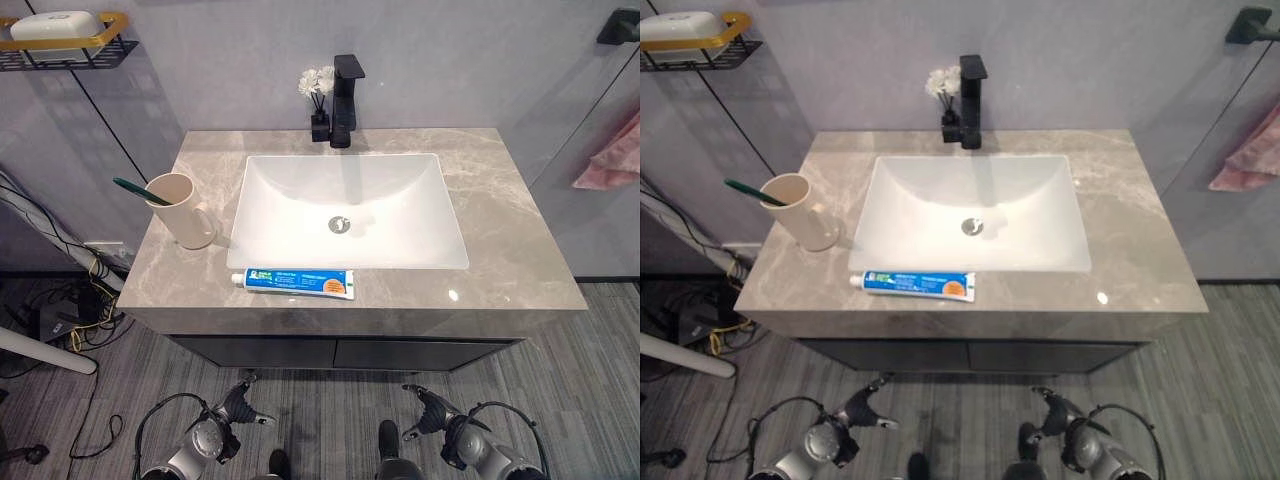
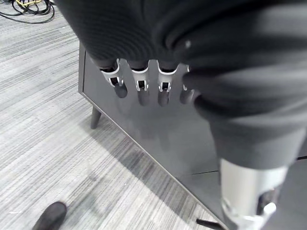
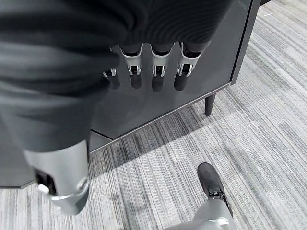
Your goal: Put brush and paste in cup on sink, flatten towel.
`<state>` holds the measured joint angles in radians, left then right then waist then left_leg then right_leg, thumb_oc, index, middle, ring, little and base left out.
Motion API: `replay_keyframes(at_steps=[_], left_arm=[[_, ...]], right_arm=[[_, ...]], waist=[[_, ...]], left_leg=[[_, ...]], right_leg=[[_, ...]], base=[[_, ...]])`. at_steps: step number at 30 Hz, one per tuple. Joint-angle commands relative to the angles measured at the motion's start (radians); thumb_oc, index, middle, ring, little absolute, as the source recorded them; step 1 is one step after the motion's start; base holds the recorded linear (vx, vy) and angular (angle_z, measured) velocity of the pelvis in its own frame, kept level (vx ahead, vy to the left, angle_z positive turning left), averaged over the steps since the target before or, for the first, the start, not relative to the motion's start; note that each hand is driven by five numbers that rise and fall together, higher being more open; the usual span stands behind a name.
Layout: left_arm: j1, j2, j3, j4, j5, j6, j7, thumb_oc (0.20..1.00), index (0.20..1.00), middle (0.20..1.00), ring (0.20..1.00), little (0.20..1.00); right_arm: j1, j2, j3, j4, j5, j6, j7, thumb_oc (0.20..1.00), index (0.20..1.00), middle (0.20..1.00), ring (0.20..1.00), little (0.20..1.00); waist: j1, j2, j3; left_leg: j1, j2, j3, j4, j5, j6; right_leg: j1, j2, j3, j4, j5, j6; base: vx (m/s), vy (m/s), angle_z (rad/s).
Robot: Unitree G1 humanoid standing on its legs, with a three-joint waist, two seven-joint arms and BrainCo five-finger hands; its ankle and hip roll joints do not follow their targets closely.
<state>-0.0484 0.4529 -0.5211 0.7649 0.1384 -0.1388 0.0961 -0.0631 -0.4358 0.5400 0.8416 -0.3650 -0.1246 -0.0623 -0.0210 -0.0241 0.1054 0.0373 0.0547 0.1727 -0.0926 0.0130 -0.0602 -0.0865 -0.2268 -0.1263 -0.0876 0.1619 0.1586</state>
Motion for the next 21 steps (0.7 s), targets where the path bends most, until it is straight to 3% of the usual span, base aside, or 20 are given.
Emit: replay_keyframes(at_steps=[1, 5, 6, 8, 9, 11, 13, 17, 21], left_arm=[[0.026, 0.316, -0.038, -0.309, 0.308, -0.191, 0.080, 1.000, 1.000, 1.000, 1.000, 1.000], [0.093, 0.463, -0.010, -0.520, 0.325, -0.235, 0.050, 1.000, 1.000, 1.000, 1.000, 1.000], [0.115, 0.528, 0.030, -0.614, 0.306, -0.254, 0.047, 1.000, 1.000, 1.000, 1.000, 1.000], [0.135, 0.566, 0.075, -0.684, 0.287, -0.257, 0.043, 1.000, 1.000, 1.000, 1.000, 1.000], [0.168, 0.594, 0.171, -0.782, 0.262, -0.256, 0.066, 1.000, 1.000, 1.000, 1.000, 1.000], [0.183, 0.599, 0.187, -0.796, 0.258, -0.252, 0.060, 1.000, 1.000, 1.000, 1.000, 1.000], [0.214, 0.598, 0.281, -0.859, 0.228, -0.251, 0.081, 1.000, 1.000, 1.000, 1.000, 1.000], [0.177, 0.629, 0.372, -0.961, 0.273, -0.251, 0.120, 1.000, 1.000, 1.000, 1.000, 1.000], [0.145, 0.604, 0.395, -1.009, 0.263, -0.252, 0.126, 1.000, 1.000, 1.000, 1.000, 1.000]], right_arm=[[-0.026, 0.016, -0.027, 0.088, 0.106, -0.082, -0.030, 1.000, 1.000, 1.000, 1.000, 1.000], [-0.024, 0.062, -0.073, 0.259, 0.144, -0.070, -0.048, 1.000, 1.000, 1.000, 1.000, 1.000], [-0.007, 0.068, -0.120, 0.326, 0.181, -0.058, -0.058, 1.000, 1.000, 1.000, 1.000, 1.000], [0.002, 0.078, -0.153, 0.376, 0.204, -0.047, -0.065, 1.000, 1.000, 1.000, 1.000, 1.000], [0.031, 0.086, -0.238, 0.449, 0.274, -0.021, -0.067, 1.000, 1.000, 1.000, 1.000, 1.000], [0.029, 0.088, -0.235, 0.450, 0.276, -0.022, -0.066, 1.000, 1.000, 1.000, 1.000, 1.000], [0.063, 0.088, -0.298, 0.485, 0.345, -0.004, -0.055, 1.000, 1.000, 1.000, 1.000, 1.000], [0.077, 0.096, -0.307, 0.470, 0.360, -0.002, -0.058, 1.000, 1.000, 1.000, 1.000, 1.000], [0.083, 0.109, -0.295, 0.462, 0.362, 0.007, -0.039, 1.000, 1.000, 1.000, 1.000, 1.000]], waist=[[0.041, -0.017, 0.001], [0.060, -0.009, -0.005], [0.068, -0.001, -0.009], [0.069, -0.003, -0.012], [0.072, 0.002, -0.017], [0.069, 0.000, -0.017], [0.063, 0.001, -0.021], [0.044, 0.006, -0.028], [0.027, 0.007, -0.034]], left_leg=[[-0.030, 0.043, -0.023, 0.005, 0.001, -0.028], [-0.037, 0.049, -0.026, 0.005, 0.002, -0.037], [-0.039, 0.053, -0.028, 0.005, 0.003, -0.042], [-0.041, 0.055, -0.028, 0.005, 0.005, -0.047], [-0.043, 0.060, -0.030, 0.005, 0.009, -0.052], [-0.042, 0.061, -0.030, 0.005, 0.009, -0.052], [-0.039, 0.063, -0.030, 0.005, 0.010, -0.054], [-0.036, 0.066, -0.019, 0.005, 0.007, -0.058], [-0.027, 0.069, -0.004, 0.005, 0.004, -0.058]], right_leg=[[-0.002, -0.070, 0.040, 0.001, 0.048, 0.075], [0.000, -0.073, 0.026, 0.000, 0.043, 0.079], [0.004, -0.074, 0.017, 0.000, 0.039, 0.081], [0.004, -0.074, 0.011, 0.000, 0.038, 0.082], [0.008, -0.074, 0.004, 0.000, 0.038, 0.081], [0.008, -0.073, 0.003, 0.000, 0.038, 0.081], [0.009, -0.072, 0.005, 0.000, 0.039, 0.080], [0.001, -0.071, 0.018, 0.000, 0.040, 0.080], [-0.008, -0.067, 0.037, 0.000, 0.041, 0.079]], base=[[-0.02, -0.026, 0.06], [0.00, -0.018, 0.06], [-0.02, -0.031, 0.04], [0.00, -0.030, 0.10], [0.01, -0.029, 0.14], [0.01, -0.019, 0.08], [0.01, -0.029, 0.04], [0.00, 0.000, 0.00], [0.00, -0.006, -0.08]])
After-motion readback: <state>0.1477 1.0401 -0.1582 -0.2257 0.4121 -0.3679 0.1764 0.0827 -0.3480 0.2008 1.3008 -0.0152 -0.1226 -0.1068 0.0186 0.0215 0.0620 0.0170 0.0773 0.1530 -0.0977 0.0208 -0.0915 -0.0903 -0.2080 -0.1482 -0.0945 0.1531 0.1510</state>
